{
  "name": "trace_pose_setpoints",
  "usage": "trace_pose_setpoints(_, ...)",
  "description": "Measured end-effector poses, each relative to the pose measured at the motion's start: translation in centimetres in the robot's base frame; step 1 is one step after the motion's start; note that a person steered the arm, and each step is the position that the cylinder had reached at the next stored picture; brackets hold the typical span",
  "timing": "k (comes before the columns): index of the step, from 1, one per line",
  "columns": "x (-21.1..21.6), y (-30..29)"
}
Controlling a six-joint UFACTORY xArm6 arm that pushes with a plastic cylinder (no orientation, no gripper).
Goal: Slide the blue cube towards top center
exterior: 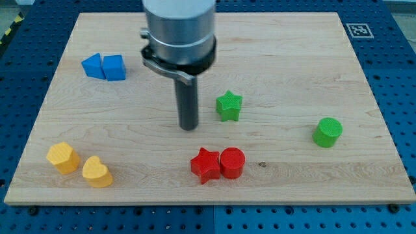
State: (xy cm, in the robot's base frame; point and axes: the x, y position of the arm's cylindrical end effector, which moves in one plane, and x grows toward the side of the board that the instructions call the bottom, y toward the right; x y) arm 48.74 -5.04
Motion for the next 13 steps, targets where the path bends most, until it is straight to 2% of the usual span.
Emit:
trace_pose_setpoints(1, -2.6, -4.2)
trace_pose_setpoints(2, -3.1, -10.9)
trace_pose_setpoints(3, -3.0, -13.7)
trace_pose_setpoints(4, -5.3, -14.7)
trace_pose_setpoints(5, -9.4, -16.5)
trace_pose_setpoints(7, -9.5, -17.1)
trace_pose_setpoints(8, -9.2, -20.7)
trace_pose_setpoints(9, -9.3, -21.6)
trace_pose_setpoints(10, -12.5, -21.6)
trace_pose_setpoints(11, -12.8, -21.6)
trace_pose_setpoints(13, -12.7, -17.7)
